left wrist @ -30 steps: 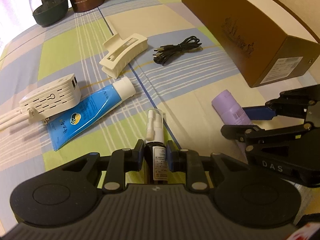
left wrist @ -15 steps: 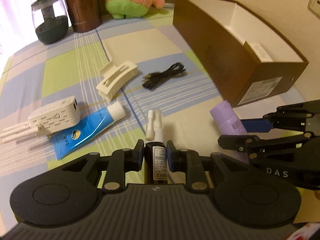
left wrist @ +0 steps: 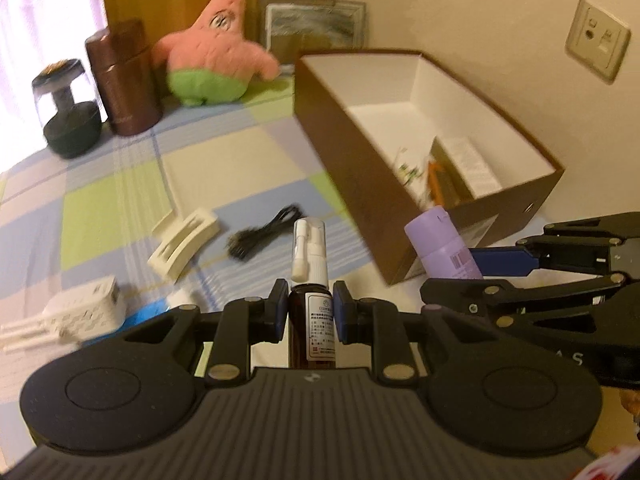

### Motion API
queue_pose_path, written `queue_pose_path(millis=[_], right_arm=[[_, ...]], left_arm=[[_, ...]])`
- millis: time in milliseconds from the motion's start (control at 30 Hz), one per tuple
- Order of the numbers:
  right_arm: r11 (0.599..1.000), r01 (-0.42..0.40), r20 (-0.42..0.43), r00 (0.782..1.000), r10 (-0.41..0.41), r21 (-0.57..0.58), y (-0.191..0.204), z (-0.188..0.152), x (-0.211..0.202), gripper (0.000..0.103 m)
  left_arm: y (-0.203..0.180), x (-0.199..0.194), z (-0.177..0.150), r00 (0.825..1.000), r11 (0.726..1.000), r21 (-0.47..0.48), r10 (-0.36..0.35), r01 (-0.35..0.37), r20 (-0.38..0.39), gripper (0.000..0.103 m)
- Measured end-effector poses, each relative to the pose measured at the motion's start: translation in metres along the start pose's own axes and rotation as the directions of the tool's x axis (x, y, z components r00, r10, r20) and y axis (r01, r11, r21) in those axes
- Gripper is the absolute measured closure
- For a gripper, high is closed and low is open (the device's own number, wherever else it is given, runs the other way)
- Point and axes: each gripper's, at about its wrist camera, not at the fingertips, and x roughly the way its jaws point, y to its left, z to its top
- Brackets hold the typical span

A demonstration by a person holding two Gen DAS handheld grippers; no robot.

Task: Organize rigid objects
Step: 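Carry the spray bottle and the purple tube over the brown box, then open both grippers to drop the spray bottle and purple tube into the box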

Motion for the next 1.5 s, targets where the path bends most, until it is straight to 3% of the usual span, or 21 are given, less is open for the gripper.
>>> queue_pose_path(millis=[333, 667, 1167, 1500], right_arm=[[0.995, 0.056, 0.077, 0.995, -0.062, 0.08, -0.058, 0.035, -0.027, 0.073], [0.987, 0.101, 0.104, 0.988, -0.115, 0.125, -0.114, 0.07, -0.022, 0.073], [0.983, 0.116, 0.063, 0.99, -0.126, 0.139, -0.176, 0.116, 0.044, 0.073], [0.976, 0.127, 0.004, 0.992, -0.129, 0.177, -0.209, 0.128, 0.091, 0.073]], left_arm=[[-0.041, 0.015, 0.053, 0.996, 0.997, 0.036, -0.068, 0.066, 0.061, 0.084], [-0.069, 0.047, 0.1, 0.993, 0.994, 0.076, -0.088, 0.082, 0.08, 0.084], [-0.074, 0.137, 0.159, 0.999, 0.995, 0.086, -0.05, 0.05, 0.005, 0.084], [-0.071, 0.181, 0.179, 0.999, 0.994, 0.104, -0.022, 0.025, -0.035, 0.084]])
